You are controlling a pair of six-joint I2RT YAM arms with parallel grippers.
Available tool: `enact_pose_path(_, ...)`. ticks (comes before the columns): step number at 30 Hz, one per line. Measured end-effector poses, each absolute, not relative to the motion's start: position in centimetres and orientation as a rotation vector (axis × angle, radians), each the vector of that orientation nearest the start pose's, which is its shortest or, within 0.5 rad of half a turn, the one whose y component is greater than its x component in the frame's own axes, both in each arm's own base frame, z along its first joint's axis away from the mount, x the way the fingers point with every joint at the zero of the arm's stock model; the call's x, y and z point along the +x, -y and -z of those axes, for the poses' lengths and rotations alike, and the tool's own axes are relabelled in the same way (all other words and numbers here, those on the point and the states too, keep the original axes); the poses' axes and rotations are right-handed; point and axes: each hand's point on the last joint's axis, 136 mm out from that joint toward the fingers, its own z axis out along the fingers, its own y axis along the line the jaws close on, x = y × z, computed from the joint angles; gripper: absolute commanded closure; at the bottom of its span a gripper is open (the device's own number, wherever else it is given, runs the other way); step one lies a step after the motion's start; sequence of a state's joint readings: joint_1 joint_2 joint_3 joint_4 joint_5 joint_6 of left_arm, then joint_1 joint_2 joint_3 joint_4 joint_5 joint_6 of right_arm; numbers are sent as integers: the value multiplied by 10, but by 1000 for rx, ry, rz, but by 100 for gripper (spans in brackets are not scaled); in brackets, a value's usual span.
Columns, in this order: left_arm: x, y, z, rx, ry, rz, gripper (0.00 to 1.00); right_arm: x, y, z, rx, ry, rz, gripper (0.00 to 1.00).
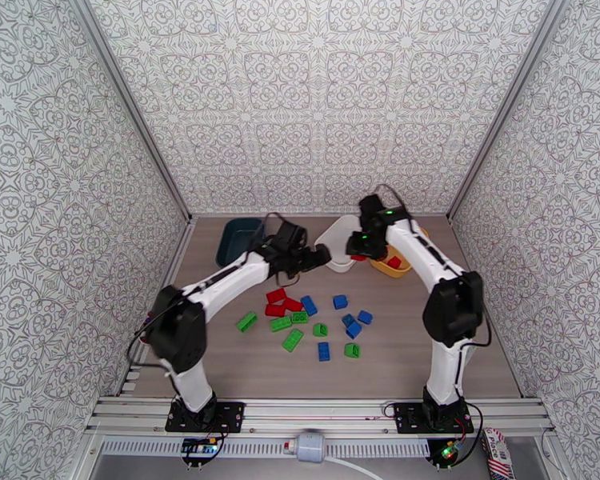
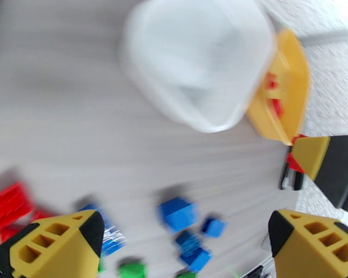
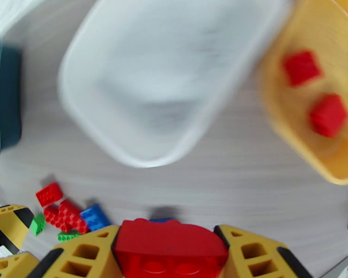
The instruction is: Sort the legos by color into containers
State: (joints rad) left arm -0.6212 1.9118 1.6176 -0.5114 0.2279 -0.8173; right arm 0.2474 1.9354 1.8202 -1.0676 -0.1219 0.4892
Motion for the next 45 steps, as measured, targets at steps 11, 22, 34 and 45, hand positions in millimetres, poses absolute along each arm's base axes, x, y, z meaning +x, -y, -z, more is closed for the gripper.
enact_pose_path(11,403,451,-213,256,-2511,1054,1,458,-14,-165,749,-2672,-376,54)
enact_pose_path(22,386,442,-188,301,-2599,949,1,489,-11,-149,790,-2683,-407,32)
enact_pose_path(34,391,335,-171,62,-2660,633,1,484,-17,-154,759,-2688,-433,34)
enact_pose_path(45,362,202,-136,-293,-2753,200,1,436,-104,-158,453,-2788,-460,31)
